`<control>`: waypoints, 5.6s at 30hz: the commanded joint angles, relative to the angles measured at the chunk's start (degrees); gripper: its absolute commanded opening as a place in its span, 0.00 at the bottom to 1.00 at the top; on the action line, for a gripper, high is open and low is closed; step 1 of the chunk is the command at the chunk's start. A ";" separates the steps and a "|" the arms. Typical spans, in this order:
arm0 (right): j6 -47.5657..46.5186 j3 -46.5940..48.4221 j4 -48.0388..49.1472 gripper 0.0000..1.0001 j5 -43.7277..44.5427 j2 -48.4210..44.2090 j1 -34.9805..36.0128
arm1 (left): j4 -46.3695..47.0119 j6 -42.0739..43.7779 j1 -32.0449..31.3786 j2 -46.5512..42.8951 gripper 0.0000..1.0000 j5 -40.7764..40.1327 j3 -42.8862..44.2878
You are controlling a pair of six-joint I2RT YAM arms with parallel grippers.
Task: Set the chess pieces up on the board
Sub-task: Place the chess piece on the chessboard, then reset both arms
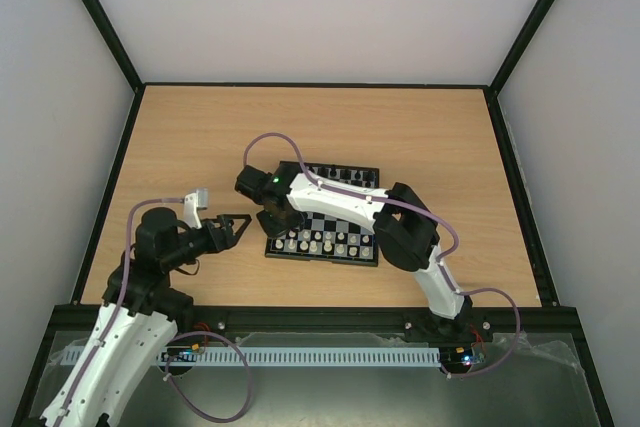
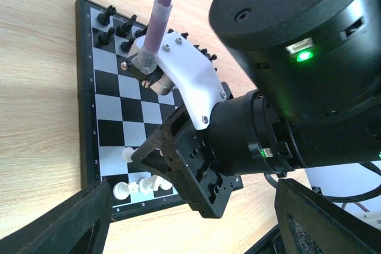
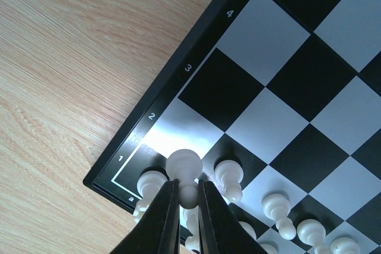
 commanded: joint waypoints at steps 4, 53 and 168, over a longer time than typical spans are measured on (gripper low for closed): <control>-0.97 1.93 -5.09 0.08 0.27 2.22 0.36 | -1.89 0.38 0.37 -3.39 0.78 -1.58 3.89; -2.04 5.52 -6.28 0.15 -0.93 6.33 0.42 | -4.96 2.50 0.39 -8.36 0.79 -3.31 8.43; -4.88 -90.07 81.58 0.99 37.74 -71.65 -46.19 | 56.43 24.86 16.44 23.47 0.99 -41.82 -13.61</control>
